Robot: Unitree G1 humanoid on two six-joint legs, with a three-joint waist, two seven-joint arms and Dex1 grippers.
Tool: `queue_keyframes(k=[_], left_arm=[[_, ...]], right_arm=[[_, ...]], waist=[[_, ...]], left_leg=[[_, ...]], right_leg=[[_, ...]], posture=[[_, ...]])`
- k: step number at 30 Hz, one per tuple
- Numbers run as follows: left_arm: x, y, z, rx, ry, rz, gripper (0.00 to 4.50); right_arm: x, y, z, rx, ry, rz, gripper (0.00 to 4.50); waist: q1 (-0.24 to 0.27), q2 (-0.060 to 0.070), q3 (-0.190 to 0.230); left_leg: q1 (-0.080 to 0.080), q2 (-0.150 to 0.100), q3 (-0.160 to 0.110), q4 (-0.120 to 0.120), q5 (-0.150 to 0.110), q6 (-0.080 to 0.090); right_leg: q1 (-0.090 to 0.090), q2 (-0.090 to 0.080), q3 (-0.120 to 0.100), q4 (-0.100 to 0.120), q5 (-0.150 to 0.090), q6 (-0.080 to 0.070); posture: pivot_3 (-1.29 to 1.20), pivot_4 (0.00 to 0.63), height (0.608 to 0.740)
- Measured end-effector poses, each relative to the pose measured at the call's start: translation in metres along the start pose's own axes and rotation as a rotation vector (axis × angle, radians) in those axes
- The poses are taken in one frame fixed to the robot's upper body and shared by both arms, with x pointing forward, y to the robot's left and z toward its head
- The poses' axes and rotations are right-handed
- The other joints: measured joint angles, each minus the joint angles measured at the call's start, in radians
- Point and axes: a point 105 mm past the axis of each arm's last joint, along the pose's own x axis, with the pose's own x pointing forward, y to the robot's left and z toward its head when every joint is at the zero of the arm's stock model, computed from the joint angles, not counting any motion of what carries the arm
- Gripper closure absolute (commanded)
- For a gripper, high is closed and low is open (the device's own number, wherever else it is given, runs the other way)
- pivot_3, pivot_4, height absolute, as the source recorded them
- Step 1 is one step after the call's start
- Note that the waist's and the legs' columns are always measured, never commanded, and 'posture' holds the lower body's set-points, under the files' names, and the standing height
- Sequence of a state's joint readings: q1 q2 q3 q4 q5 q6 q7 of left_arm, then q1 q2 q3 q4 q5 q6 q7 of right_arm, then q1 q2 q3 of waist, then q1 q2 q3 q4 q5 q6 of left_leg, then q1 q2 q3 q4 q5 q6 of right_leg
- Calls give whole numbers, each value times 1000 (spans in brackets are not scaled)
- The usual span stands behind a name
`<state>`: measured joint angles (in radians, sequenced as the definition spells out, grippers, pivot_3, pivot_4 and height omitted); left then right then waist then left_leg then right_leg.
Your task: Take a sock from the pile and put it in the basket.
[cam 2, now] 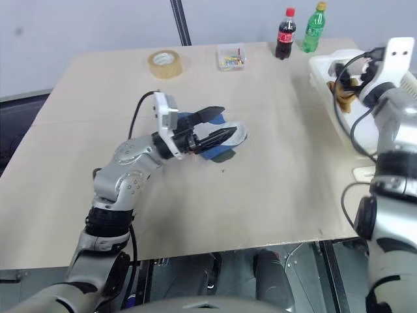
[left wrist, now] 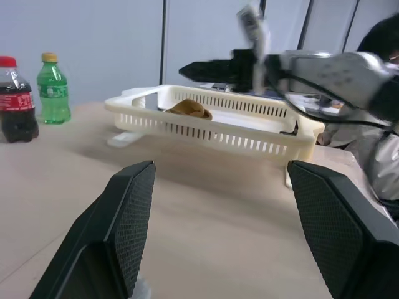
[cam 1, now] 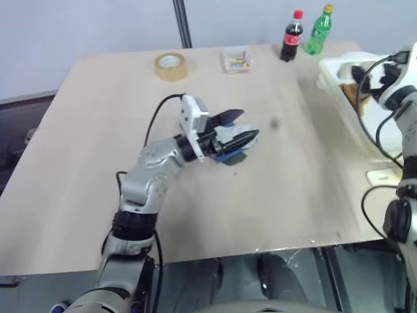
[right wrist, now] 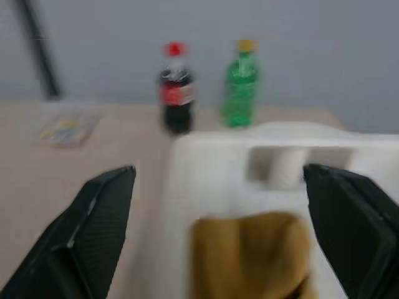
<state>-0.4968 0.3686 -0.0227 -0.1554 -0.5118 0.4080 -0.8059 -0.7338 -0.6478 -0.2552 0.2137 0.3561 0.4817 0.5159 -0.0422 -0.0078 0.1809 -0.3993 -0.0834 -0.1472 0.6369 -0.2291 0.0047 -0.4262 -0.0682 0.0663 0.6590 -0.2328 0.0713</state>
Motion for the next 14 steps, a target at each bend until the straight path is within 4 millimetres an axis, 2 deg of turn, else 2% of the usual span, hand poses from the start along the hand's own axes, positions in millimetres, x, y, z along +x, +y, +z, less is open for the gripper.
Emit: queue_keyframes(k=[2, 3, 4, 6, 9, 10, 12, 14], left_arm=[[-22, 5, -12, 10, 72, 58, 879], [-33, 9, -17, 8, 105, 87, 879], [-53, 12, -22, 1, 148, 136, 879], [-74, 10, -23, -6, 182, 169, 879], [-114, 2, -23, -24, 265, 207, 879], [-119, 0, -24, -28, 279, 210, 879], [-150, -10, -28, -75, 364, 234, 879], [-155, -11, -27, -83, 373, 244, 879]], right_arm=[[-29, 39, -11, -67, 54, 170, 39], [-39, 53, -17, -84, 82, 230, 39], [-58, 74, -29, -103, 140, 318, 39], [-77, 92, -41, -111, 193, 398, 39], [-104, 105, -62, -135, 291, 482, 39], [-107, 105, -65, -138, 312, 489, 39], [-122, 104, -79, -140, 375, 509, 39], [-125, 103, -81, -138, 385, 509, 39]], waist=[[2, 0, 0], [1, 0, 0], [1, 0, 0], [2, 0, 0], [7, 0, 0], [7, 0, 0], [9, -1, 0], [12, -1, 0]], left_leg=[[-1, 1, 0, -1, 0, 0], [-1, 1, 0, -1, 0, 0], [-1, 0, 1, -1, -1, 2], [0, 0, 1, 1, -3, 4], [3, 0, 1, 2, -3, 5], [4, 0, 1, 2, -3, 5], [9, 1, 1, 3, -3, 5], [11, 1, 1, 3, -3, 5]], right_leg=[[-3, 0, 2, 1, 0, 0], [-3, 0, 2, 1, -1, 1], [-3, 0, 3, 2, 0, 1], [-2, -1, 3, 2, 0, 1], [1, -1, 3, 2, 0, 2], [2, 0, 2, 1, 0, 2], [9, 0, 1, 0, 0, 3], [12, 0, 1, 0, -1, 4]], posture=[[0, 150, 740], [0, 150, 740], [0, 150, 740], [0, 150, 740], [0, 150, 740], [0, 150, 740], [0, 150, 740], [0, 150, 740]])
